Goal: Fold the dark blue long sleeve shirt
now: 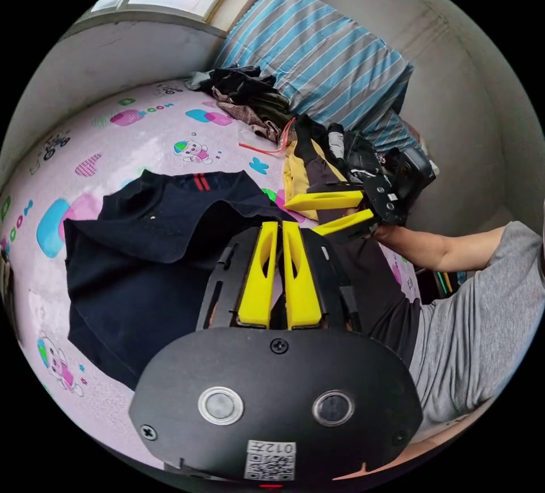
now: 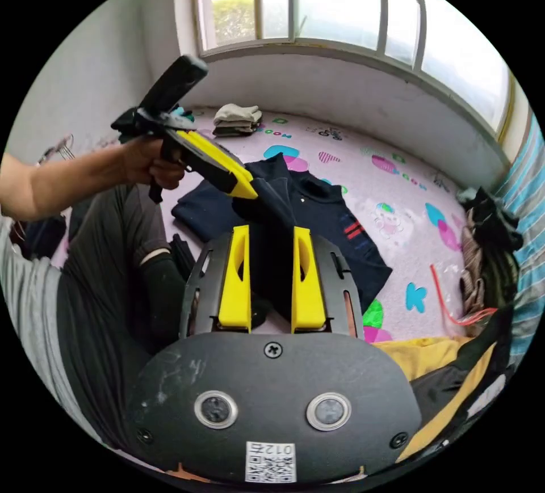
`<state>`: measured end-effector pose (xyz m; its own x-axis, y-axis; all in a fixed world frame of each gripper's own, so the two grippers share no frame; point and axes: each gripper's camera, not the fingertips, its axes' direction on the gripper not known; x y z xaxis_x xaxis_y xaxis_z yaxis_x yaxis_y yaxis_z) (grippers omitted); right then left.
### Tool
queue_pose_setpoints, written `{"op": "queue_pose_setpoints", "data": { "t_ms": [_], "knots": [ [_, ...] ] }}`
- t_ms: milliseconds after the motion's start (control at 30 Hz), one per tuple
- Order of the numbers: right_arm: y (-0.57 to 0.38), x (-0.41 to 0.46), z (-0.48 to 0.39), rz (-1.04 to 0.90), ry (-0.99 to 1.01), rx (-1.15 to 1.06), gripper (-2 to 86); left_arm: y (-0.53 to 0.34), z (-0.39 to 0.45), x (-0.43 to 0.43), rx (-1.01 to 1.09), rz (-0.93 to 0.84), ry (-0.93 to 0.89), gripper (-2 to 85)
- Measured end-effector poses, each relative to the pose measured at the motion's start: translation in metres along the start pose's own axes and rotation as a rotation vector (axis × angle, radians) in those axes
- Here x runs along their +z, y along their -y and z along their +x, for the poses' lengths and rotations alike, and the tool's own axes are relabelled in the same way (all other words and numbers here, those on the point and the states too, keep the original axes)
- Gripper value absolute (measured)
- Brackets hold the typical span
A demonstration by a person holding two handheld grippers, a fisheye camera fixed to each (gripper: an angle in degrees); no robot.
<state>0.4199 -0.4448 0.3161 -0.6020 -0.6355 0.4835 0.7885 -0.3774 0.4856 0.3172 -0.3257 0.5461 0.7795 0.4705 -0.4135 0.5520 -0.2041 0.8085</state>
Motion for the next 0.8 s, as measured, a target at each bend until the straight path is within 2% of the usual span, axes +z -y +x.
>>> {"op": "queue_pose_setpoints", "data": {
  "t_ms": [167,300,400,467,533,600,667,800],
  "knots": [
    [0.012,0.018,-0.026,0.002,-0.191,-0.121,11.2,0.025,0.027,0.002,0.111,-0.060,0.042,0.3],
    [0.023,0.035,-0.011,-0.027,-0.150,-0.111,9.3,0.045,0.047,-0.003,0.214,-0.084,0.084,0.3],
    [0.029,0.038,0.016,-0.004,-0.066,-0.050,2.1,0.055,0.048,-0.019,0.224,-0.044,0.141,0.6],
    [0.032,0.042,0.042,0.004,-0.087,0.033,0.4,0.057,0.036,-0.046,0.164,0.043,0.194,0.9],
    [0.034,0.044,0.068,0.011,-0.085,0.109,-0.2,0.046,-0.003,-0.092,-0.011,0.177,0.265,1.8],
    [0.033,0.044,0.101,0.041,-0.025,0.209,-0.4,0.028,-0.037,-0.122,-0.154,0.239,0.318,2.6],
    [0.030,0.051,0.144,0.063,0.035,0.329,-0.5,0.006,-0.070,-0.141,-0.286,0.251,0.358,3.4],
    [0.027,0.075,0.189,0.036,0.069,0.405,-0.5,-0.037,-0.125,-0.147,-0.479,0.187,0.413,4.3]
  ]
}}
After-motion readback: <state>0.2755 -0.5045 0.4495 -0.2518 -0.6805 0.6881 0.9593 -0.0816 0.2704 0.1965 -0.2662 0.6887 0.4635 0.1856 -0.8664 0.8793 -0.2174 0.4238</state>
